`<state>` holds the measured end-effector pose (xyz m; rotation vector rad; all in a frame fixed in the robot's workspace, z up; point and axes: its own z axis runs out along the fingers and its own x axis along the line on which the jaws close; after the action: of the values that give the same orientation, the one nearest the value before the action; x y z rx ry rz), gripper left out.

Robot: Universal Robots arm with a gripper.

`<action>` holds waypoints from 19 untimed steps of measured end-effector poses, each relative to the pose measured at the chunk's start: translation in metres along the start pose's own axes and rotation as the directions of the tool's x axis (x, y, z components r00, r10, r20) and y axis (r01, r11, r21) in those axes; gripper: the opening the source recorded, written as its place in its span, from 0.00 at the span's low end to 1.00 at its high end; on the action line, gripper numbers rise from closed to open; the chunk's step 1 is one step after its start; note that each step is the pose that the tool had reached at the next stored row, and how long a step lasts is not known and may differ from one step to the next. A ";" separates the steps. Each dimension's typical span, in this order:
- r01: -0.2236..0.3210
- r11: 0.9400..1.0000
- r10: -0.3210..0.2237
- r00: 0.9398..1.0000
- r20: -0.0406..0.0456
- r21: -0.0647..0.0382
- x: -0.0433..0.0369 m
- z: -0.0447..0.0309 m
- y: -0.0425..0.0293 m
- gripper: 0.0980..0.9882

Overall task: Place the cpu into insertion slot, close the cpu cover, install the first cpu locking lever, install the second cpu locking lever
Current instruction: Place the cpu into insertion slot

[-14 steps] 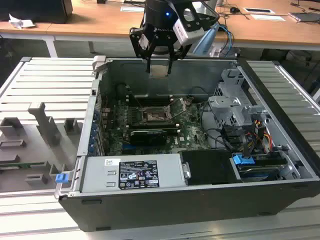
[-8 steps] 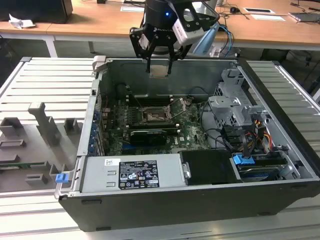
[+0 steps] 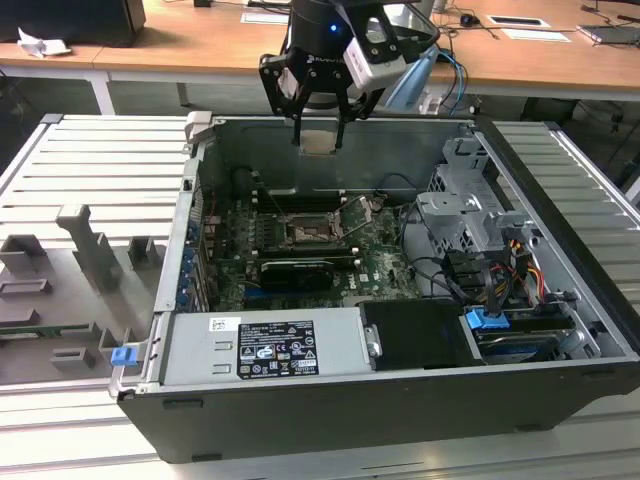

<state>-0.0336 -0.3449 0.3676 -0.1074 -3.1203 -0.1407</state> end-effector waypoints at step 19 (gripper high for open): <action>-0.067 0.998 0.067 0.998 0.006 -0.001 -0.0001 0.0021 -0.0007 0.49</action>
<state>-0.0337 -0.3454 0.3655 -0.2129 -3.1179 -0.1409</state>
